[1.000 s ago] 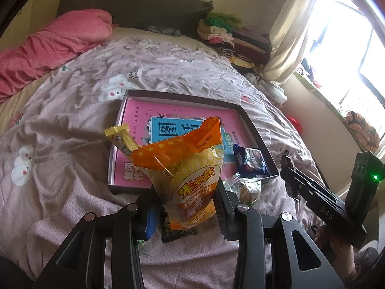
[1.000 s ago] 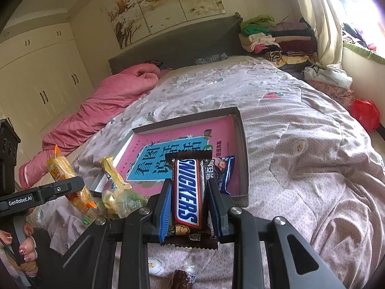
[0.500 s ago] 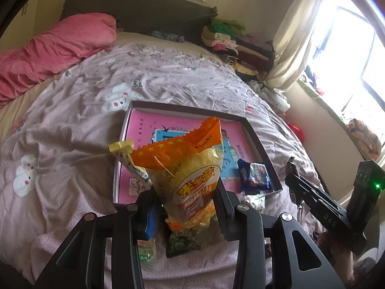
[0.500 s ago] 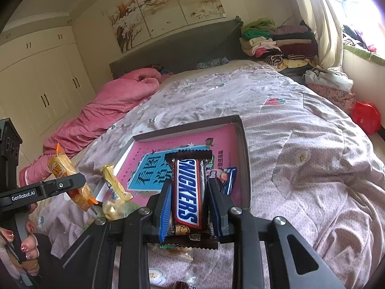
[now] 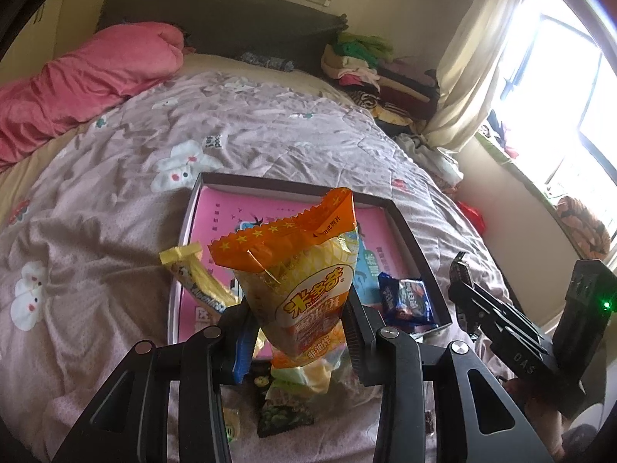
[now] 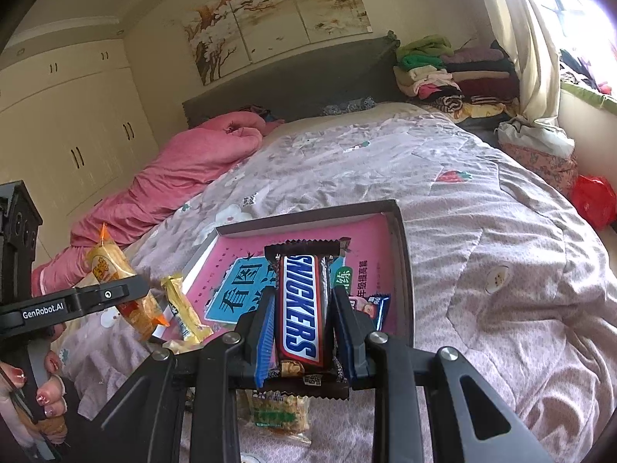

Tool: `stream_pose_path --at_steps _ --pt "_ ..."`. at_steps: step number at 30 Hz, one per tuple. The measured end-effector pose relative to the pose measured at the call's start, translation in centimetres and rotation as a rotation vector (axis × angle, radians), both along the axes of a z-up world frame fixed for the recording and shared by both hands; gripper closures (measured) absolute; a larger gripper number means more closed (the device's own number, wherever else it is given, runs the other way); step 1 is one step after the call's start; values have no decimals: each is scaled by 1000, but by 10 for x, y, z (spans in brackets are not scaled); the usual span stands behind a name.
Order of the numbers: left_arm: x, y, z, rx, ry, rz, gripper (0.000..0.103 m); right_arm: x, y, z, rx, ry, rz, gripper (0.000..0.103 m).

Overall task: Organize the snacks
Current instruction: 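Lift the Snickers bar and the yellow snack bag and carry them toward the tray, then lower the yellow snack bag into the tray with the left tool while the right tool lowers the Snickers bar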

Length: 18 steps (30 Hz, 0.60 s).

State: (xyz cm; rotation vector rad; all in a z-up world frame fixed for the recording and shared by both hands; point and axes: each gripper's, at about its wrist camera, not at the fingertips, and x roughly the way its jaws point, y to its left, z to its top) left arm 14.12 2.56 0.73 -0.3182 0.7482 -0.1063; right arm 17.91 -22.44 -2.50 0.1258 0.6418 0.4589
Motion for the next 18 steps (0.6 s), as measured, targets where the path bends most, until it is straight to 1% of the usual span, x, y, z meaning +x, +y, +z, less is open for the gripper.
stream_pose_path --at_steps 4,18 --pt "8 1 -2 -11 10 12 62 3 1 2 -4 -12 2 74" --pt "26 -2 -7 2 17 21 62 16 9 5 2 -33 28 74"
